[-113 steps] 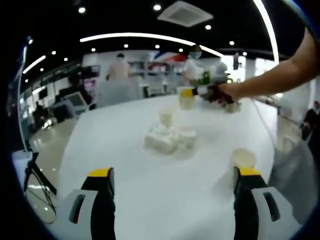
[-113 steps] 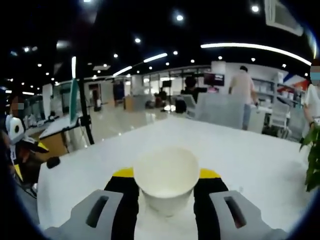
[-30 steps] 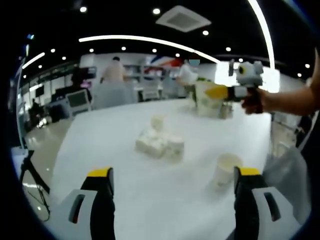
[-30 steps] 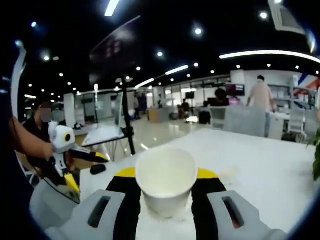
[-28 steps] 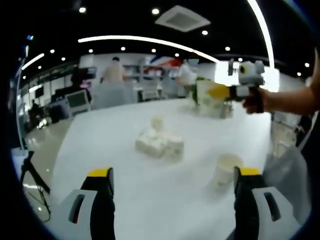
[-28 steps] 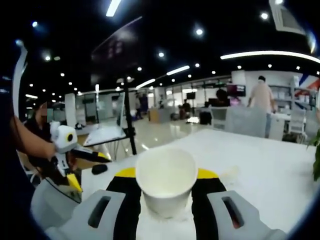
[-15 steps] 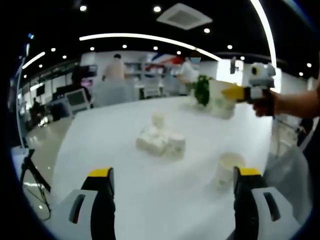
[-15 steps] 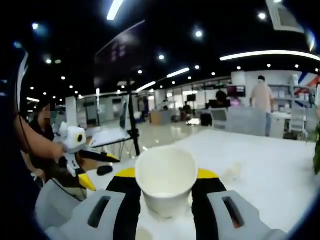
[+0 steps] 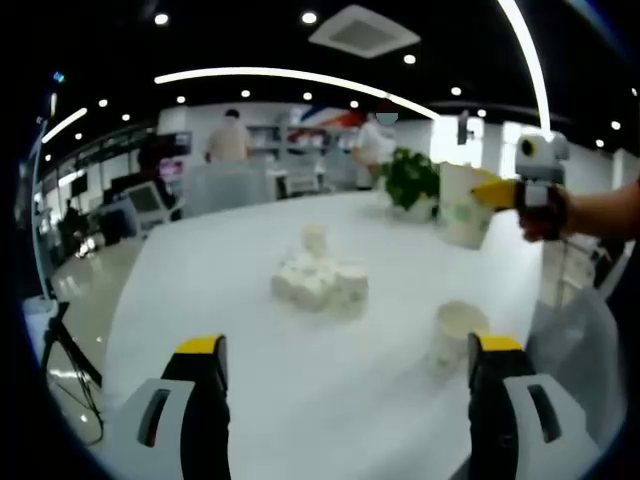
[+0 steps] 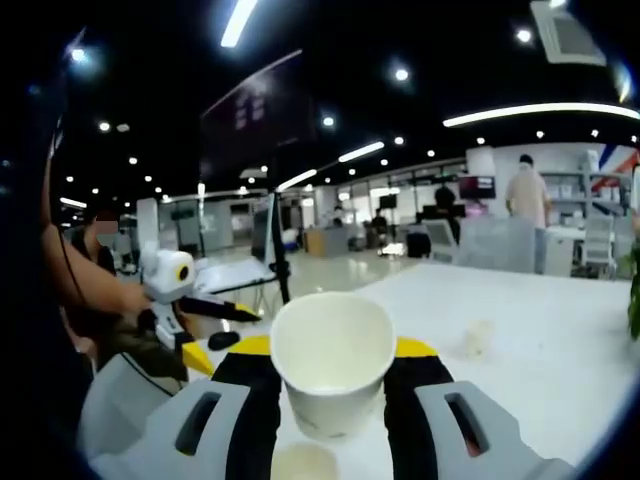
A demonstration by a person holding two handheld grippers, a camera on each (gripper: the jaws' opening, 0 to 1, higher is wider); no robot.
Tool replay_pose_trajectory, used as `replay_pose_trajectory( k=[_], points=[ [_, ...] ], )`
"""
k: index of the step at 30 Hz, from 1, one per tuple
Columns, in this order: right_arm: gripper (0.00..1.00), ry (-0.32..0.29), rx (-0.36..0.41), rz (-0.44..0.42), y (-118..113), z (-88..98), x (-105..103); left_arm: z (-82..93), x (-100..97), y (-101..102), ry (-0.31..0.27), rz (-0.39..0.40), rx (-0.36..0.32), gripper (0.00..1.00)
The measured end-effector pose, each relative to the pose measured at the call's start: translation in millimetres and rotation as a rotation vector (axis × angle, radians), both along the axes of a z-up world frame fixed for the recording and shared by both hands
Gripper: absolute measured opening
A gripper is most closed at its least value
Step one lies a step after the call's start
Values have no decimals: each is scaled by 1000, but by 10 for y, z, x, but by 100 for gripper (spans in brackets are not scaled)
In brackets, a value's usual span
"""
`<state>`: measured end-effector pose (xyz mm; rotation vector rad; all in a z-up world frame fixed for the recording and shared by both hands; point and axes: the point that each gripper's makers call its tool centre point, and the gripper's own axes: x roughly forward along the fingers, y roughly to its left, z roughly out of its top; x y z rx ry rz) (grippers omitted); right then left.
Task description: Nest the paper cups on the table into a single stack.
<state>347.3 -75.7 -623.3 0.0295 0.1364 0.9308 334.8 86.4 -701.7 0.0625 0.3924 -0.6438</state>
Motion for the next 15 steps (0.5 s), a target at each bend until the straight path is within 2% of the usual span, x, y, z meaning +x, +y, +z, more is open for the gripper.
replay_pose_trajectory(
  k=[15],
  points=[
    [37,-77,-29,69,130,73,-385,-33,-49,-12,4,3,-6,99]
  ],
)
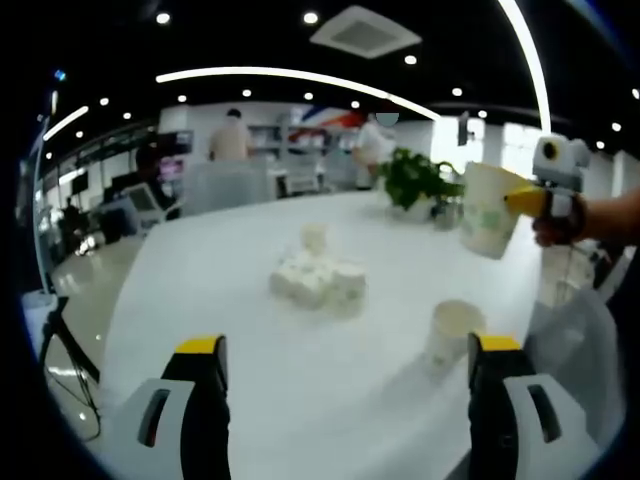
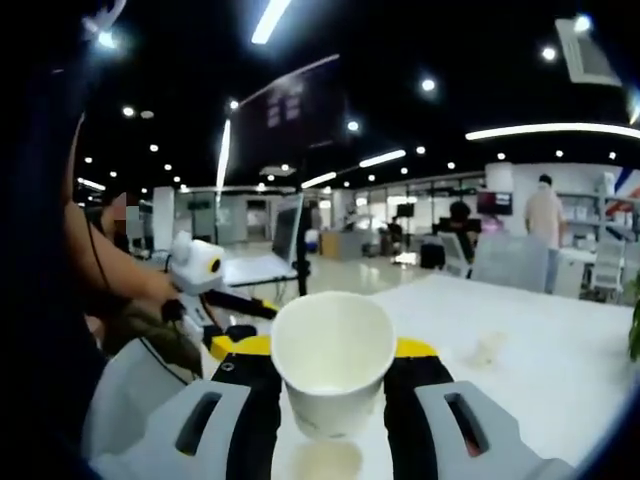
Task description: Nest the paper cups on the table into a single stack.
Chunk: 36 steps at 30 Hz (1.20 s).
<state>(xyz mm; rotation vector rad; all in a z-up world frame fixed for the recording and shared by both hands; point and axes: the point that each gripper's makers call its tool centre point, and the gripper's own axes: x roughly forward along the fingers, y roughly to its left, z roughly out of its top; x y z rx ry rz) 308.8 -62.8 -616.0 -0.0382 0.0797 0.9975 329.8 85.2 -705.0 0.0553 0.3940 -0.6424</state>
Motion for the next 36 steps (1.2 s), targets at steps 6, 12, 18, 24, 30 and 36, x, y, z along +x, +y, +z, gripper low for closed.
replay_pose_trajectory(
  k=[6,12,18,24,30,36],
  points=[
    [37,-29,-27,24,64,-35,-122,-3,-14,-15,0,-2,-2,99],
    [36,-55,-18,17,74,-70,-130,8,-13,-30,-7,-2,-4,99],
    [37,-45,-15,5,69,-196,-101,6,-19,-36,-4,-1,-6,99],
    [37,-13,-31,-13,41,-493,-48,-12,-30,-44,-1,-1,-7,99],
    [37,8,-25,-33,40,-686,0,-19,-28,-55,2,-2,-8,99],
    [37,28,-39,-52,52,-890,32,-21,-17,-62,2,-1,-10,99]
  ],
)
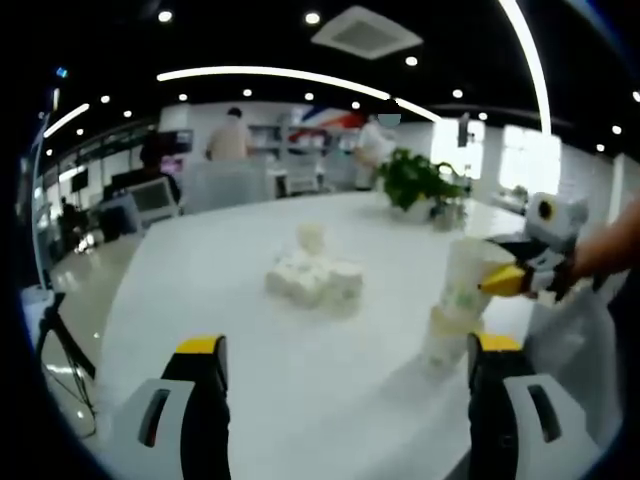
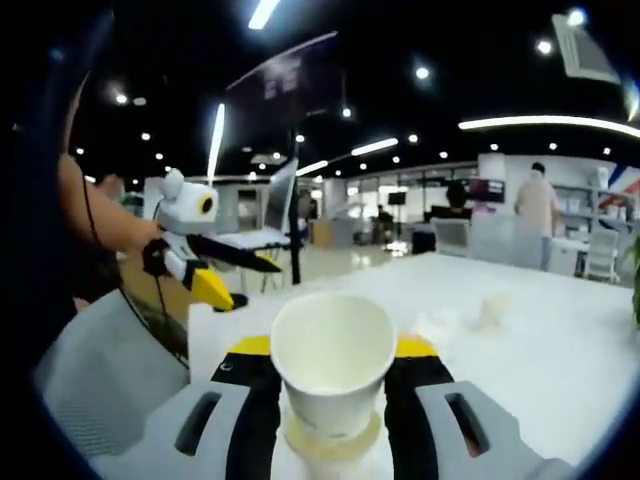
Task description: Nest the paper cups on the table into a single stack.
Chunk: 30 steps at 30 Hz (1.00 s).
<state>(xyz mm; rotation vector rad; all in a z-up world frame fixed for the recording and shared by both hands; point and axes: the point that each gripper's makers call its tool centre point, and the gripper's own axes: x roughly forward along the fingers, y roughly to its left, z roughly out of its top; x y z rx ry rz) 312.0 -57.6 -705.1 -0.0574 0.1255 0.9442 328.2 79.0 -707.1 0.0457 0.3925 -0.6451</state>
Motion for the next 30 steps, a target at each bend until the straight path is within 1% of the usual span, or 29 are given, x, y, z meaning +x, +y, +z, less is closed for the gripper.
replay_pose_trajectory(
  k=[5,17,24,30],
  points=[
    [37,21,-29,-3,8,-170,-21,-9,-2,10,2,2,0,99],
    [38,49,-68,-22,-9,-380,-13,-32,-20,2,9,1,3,98],
    [40,75,-110,-15,9,-547,-47,-46,-14,9,11,3,1,98],
    [40,69,-120,-12,14,-582,-58,-56,-16,16,13,5,0,98]
  ],
)
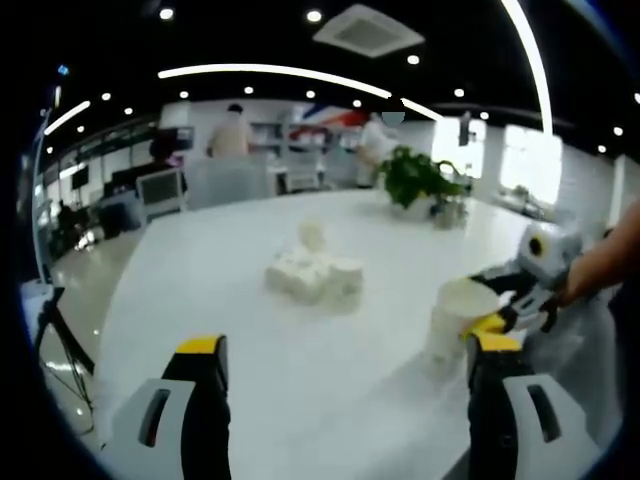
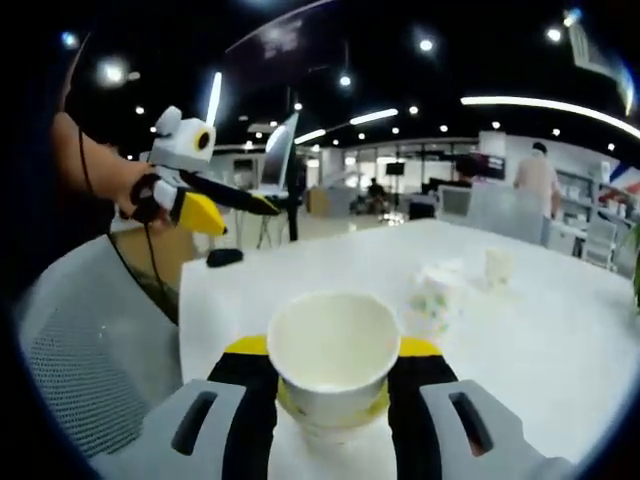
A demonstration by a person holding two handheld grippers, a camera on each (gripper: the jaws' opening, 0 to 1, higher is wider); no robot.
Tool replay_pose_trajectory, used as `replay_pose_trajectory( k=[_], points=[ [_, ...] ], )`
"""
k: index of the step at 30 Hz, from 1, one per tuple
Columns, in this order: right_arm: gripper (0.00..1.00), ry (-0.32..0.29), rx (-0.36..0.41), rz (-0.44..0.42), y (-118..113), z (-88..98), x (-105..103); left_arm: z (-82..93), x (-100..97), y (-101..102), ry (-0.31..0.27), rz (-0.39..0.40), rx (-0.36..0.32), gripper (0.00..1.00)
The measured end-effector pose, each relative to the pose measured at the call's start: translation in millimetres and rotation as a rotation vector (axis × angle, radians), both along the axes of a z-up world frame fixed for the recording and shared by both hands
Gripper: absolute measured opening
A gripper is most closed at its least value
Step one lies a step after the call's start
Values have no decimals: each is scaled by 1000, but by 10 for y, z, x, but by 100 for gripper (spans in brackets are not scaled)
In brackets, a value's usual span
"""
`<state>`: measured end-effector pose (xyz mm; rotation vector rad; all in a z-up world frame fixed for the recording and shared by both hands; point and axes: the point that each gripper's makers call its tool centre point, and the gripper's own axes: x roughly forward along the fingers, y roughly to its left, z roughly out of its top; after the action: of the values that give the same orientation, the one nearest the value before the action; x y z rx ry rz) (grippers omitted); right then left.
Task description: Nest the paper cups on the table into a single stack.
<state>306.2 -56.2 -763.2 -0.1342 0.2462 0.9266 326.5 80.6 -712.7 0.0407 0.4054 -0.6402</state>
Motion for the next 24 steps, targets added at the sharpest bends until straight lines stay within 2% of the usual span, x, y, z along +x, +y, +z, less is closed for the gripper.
replay_pose_trajectory(
  k=[8,18,21,24],
  points=[
    [48,-2,-3,11,12,47,-5,-15,-5,-9,1,-2,-3,98],
    [64,-16,71,2,-70,565,150,0,26,-26,-8,-11,-3,99],
    [74,-21,96,-4,-139,735,201,17,52,-42,-13,-15,-5,99],
    [75,-28,103,-13,-230,853,254,29,72,-61,-16,-18,-8,99]
  ],
)
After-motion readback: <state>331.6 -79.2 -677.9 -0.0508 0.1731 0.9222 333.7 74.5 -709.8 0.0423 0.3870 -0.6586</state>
